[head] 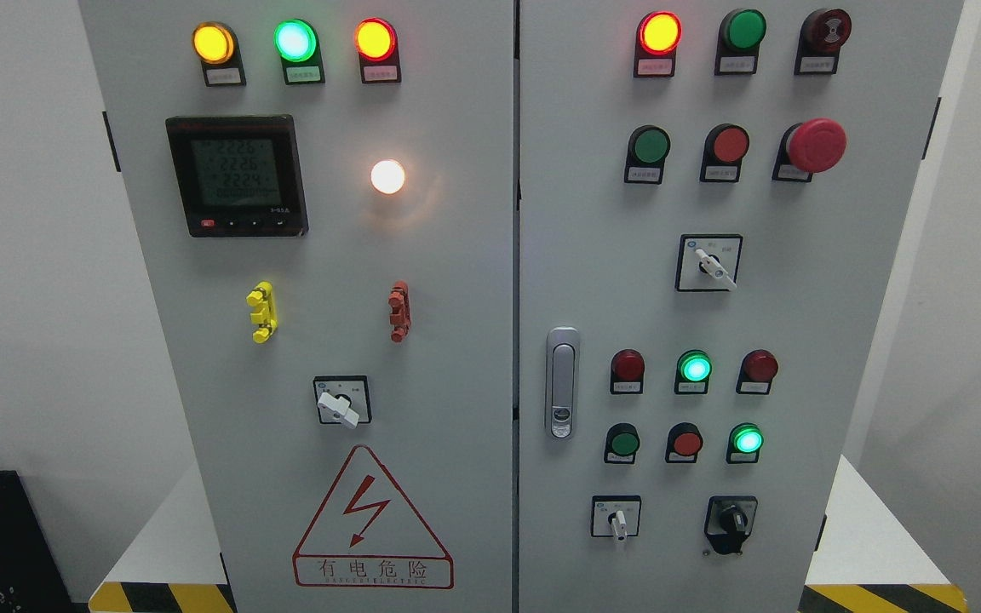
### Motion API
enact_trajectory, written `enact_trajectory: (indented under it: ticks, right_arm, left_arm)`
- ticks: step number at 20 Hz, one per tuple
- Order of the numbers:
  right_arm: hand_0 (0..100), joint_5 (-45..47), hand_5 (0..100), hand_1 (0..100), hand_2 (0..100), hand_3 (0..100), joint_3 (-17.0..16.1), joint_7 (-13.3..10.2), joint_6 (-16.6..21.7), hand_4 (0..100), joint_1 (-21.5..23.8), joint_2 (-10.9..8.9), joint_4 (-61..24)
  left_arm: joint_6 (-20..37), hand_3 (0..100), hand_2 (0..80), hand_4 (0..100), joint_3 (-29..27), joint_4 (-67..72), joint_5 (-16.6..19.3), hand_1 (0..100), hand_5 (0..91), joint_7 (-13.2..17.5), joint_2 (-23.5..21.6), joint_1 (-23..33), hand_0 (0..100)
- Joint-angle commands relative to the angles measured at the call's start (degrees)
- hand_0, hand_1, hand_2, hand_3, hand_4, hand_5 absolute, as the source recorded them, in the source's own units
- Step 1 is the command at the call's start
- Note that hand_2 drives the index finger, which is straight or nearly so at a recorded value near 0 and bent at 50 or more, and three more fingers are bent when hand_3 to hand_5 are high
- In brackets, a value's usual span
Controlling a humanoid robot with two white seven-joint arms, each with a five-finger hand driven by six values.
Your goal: Flip black knob to close circuit
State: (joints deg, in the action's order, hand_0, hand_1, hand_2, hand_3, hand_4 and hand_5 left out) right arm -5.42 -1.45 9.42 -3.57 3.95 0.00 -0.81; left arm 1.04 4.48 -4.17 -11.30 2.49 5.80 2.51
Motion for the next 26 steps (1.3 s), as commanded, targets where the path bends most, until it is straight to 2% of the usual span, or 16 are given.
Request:
enact_trajectory:
  ticks: [1, 7, 9, 12, 15, 18, 19, 22, 24, 26]
  right_arm:
    - [0, -0.03, 0, 7, 0, 0, -0.13, -0.54, -0.03, 0, 0.01, -1.67, 0.72]
    - [0, 0.06, 0, 6, 0, 0, -0.22, -1.33, -0.03, 0, 0.01, -1.76, 0.37]
    - [0, 0.93, 0, 6, 0, 0, -0.57, -0.29, 0.93, 0, 0.36, -1.76, -1.46]
    - [0, 1.99, 0, 3, 0, 0, -2.58, 1.91, 10.05, 0, 4.12, -0.97, -12.59]
    - [0, 2.17, 0, 5, 0, 0, -2.59, 2.18, 15.69, 0, 11.06, -0.18, -33.3]
    - [0, 3.3, 0, 9, 0, 1, -1.98, 2.18, 16.84, 0, 16.6, 1.58, -60.1]
    - [0, 5.4, 0, 10, 0, 4, -1.8, 2.18, 16.67, 0, 18.1, 1.84, -69.5]
    - [0, 12.17, 0, 13, 4, 11, -1.27, 1.66, 14.57, 5, 19.7, 1.93, -94.74]
    - [0, 12.8, 0, 15, 6, 15, -2.15, 1.13, 10.02, 9, 19.78, 1.93, -108.72]
    - [0, 13.06, 4, 16, 10, 20, -3.2, -0.62, 6.58, 18, 19.35, 2.11, -119.21]
  left_arm:
    - [0.02, 0, 0.0, 0, 0.0, -0.05, 0.13, 56, 0.0, -0.03, 0.0, -0.04, 12]
    - [0.02, 0, 0.0, 0, 0.0, 0.04, 0.13, 56, 0.0, -0.03, 0.0, -0.05, 12]
    - [0.02, 0, 0.0, 0, 0.0, 0.04, 0.13, 56, 0.0, -0.03, 0.0, -0.04, 12]
    - [0.02, 0, 0.0, 0, 0.0, 0.04, -0.04, 56, 0.0, -0.03, 0.0, -0.05, 12]
    - [0.02, 0, 0.0, 0, 0.0, 0.04, -0.04, 56, 0.0, -0.03, 0.0, -0.04, 12]
    - [0.02, 0, 0.0, 0, 0.0, -0.04, -0.04, 56, 0.0, -0.03, 0.0, -0.05, 12]
    - [0.02, 0, 0.0, 0, 0.0, -0.05, -0.04, 56, 0.0, -0.03, 0.0, -0.05, 12]
    - [0.02, 0, 0.0, 0, 0.0, -0.04, -0.04, 56, 0.0, -0.03, 0.0, -0.05, 12]
    - [0.02, 0, 0.0, 0, 0.0, 0.04, 0.13, 56, 0.0, -0.03, 0.0, 0.04, 12]
    - [0.02, 0, 0.0, 0, 0.0, 0.04, -0.04, 56, 0.0, -0.03, 0.0, 0.04, 12]
